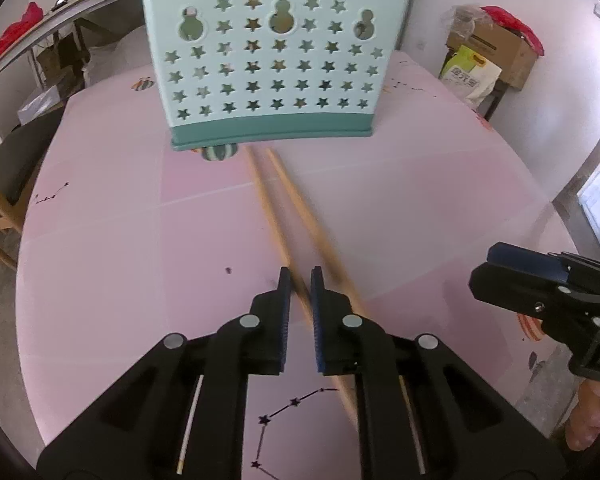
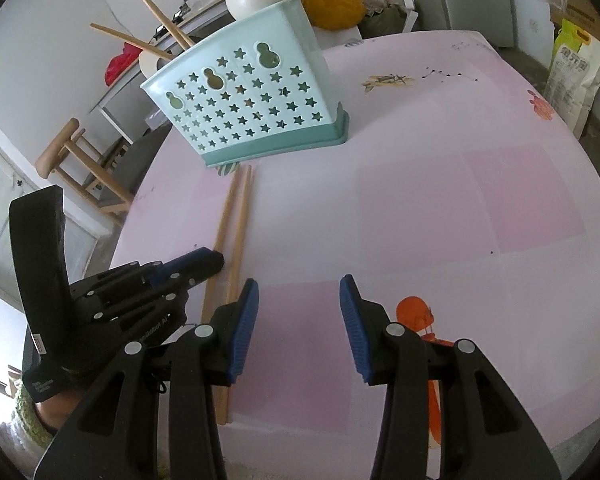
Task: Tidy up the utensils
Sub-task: 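Move both tools down to the remaining chopsticks and close the left tool on one, then close the right tool on the last chopstick while the left tool lifts its chopstick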
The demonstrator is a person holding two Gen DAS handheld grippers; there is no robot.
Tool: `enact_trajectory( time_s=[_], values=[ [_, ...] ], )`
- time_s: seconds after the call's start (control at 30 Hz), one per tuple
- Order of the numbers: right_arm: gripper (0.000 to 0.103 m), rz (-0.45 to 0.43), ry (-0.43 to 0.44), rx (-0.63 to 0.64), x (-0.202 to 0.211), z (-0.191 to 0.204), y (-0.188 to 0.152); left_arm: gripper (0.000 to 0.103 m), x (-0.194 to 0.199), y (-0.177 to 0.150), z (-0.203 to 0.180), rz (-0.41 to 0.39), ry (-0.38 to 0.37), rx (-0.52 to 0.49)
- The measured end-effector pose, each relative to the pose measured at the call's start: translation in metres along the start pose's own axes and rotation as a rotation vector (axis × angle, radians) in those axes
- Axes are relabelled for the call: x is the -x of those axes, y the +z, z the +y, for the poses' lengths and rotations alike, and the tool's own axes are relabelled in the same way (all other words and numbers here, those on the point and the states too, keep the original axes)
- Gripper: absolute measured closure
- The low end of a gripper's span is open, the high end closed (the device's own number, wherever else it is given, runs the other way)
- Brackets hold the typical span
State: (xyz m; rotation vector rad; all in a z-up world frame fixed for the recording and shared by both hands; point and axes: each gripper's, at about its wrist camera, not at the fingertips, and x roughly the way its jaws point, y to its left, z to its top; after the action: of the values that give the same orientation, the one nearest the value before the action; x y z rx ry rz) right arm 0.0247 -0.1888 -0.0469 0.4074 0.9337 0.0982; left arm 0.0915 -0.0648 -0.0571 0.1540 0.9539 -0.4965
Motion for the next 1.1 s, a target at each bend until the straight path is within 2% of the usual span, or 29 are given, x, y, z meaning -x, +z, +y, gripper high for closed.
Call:
enact_trajectory(
  time_s=[0.2, 0.33, 0.6, 0.7, 0.77, 0.83, 1.1],
  values=[
    [0.061, 0.018, 0.036, 0.046, -0.009, 0.018, 0.002, 0.099, 0.008, -0.008, 0.025, 0.002, 0.055, 0.052],
    [0.061, 0.047, 0.045, 0.127, -0.027, 0.039, 0.004, 0.099, 0.013, -0.014, 0.043, -0.001, 0.089, 0.086],
    [0.062, 0.08, -0.076, 0.293, -0.059, 0.072, 0.003, 0.099, 0.022, -0.022, 0.067, -0.006, 0.113, 0.143],
    [0.069, 0.063, -0.129, 0.337, -0.062, 0.079, 0.002, 0.099, 0.022, -0.023, 0.069, -0.007, 0.115, 0.149],
    [0.084, 0.056, -0.149, 0.337, -0.062, 0.076, 0.003, 0.099, 0.023, -0.023, 0.07, -0.009, 0.114, 0.153],
    [0.094, 0.058, -0.149, 0.313, -0.06, 0.07, 0.005, 0.099, 0.023, -0.024, 0.07, -0.011, 0.114, 0.152],
    [0.096, 0.064, -0.175, 0.203, -0.036, 0.03, -0.001, 0.099, 0.035, -0.038, 0.073, 0.032, 0.045, 0.186]
  ],
)
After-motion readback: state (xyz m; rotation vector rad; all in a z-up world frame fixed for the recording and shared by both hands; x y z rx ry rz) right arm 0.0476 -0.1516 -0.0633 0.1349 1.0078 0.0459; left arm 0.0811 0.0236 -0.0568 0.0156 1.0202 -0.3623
